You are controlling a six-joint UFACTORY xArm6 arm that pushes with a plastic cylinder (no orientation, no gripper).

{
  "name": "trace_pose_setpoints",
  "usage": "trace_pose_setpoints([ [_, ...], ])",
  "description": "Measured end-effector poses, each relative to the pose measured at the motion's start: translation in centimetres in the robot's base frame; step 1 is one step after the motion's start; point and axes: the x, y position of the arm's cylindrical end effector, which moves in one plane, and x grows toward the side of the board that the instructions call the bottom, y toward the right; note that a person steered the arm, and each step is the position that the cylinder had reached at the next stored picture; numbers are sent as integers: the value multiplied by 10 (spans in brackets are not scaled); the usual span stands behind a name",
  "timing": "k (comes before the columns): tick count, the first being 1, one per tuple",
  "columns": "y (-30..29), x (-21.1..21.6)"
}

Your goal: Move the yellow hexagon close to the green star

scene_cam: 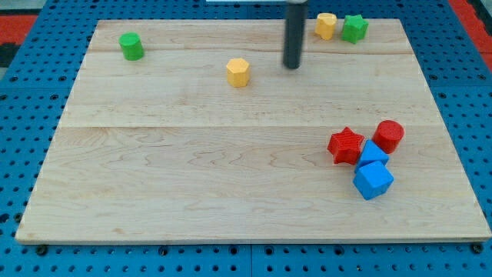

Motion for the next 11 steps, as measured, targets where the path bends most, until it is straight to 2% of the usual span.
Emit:
trace_pose_setpoints([
  [1, -14, 87],
  [2, -120, 102],
  [3, -112, 45],
  [4, -60, 40],
  [5, -98, 70],
  [10, -93, 71],
  [11, -109, 76],
])
